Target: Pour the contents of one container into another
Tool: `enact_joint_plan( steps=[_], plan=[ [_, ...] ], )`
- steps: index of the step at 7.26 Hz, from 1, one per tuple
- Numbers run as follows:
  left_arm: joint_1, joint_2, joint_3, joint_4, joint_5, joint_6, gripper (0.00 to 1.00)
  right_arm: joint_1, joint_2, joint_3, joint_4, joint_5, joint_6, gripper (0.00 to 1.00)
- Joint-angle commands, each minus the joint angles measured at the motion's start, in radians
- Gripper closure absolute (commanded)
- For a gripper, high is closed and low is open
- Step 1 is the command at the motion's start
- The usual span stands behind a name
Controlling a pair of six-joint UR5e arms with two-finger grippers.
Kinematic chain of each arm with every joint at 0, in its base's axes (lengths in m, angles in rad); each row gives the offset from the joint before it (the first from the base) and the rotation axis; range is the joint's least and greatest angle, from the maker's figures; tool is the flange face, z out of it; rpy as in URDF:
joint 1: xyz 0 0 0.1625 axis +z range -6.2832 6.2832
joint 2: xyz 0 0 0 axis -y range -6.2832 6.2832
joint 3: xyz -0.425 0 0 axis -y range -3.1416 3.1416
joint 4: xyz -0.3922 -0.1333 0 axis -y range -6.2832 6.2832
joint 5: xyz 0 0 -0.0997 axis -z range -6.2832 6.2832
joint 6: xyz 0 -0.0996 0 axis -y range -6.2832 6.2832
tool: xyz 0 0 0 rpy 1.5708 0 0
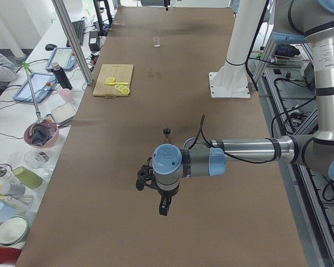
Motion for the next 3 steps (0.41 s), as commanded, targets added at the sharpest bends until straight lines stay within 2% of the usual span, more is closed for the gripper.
enact_joint_plan(
  steps=[1, 3],
  plan=[
    [0.000, 0.000, 0.002, 0.000, 0.000, 0.000, 0.01, 0.000, 0.000, -0.001, -0.001, 0.000, 0.000, 0.00],
    [-0.002, 0.000, 0.000, 0.000, 0.000, 0.000, 0.01, 0.000, -0.006, -0.001, 0.001, 0.000, 0.000, 0.00]
  ],
)
